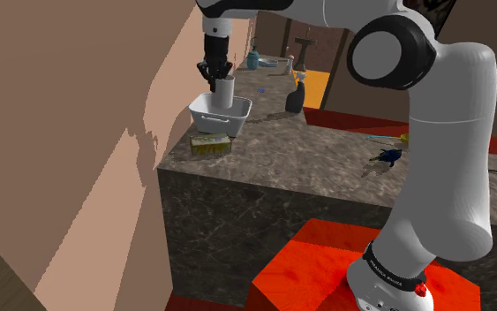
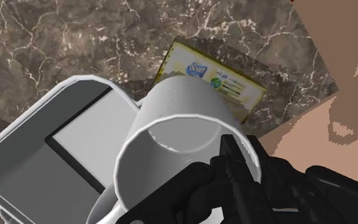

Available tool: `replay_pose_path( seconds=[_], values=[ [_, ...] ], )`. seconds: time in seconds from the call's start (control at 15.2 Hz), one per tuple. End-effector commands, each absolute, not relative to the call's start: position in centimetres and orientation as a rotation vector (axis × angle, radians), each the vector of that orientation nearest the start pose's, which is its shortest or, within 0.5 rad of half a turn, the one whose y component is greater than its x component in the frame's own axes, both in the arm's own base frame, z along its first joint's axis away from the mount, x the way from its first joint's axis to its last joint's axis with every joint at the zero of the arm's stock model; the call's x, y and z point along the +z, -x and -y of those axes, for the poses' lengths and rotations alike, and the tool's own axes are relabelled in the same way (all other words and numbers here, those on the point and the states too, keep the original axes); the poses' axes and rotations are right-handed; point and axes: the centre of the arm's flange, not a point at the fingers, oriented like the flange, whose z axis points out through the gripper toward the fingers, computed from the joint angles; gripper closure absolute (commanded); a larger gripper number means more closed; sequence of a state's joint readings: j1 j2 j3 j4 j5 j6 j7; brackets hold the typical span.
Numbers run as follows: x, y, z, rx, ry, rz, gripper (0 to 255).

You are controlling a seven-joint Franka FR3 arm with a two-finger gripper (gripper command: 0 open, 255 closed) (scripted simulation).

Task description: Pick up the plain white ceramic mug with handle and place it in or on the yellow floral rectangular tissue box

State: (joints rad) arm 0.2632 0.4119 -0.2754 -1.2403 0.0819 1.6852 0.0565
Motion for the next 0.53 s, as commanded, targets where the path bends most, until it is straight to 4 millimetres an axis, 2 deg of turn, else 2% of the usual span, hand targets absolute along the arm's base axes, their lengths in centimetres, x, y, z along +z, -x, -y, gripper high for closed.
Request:
replay_pose_path(
  seconds=[0.0,0.46],
  values=[
    [54.5,-68.6,-6.6,-0.076,3.166,-0.084,255],
    [50.8,-68.6,-6.6,-0.076,3.166,-0.084,255]
  ],
)
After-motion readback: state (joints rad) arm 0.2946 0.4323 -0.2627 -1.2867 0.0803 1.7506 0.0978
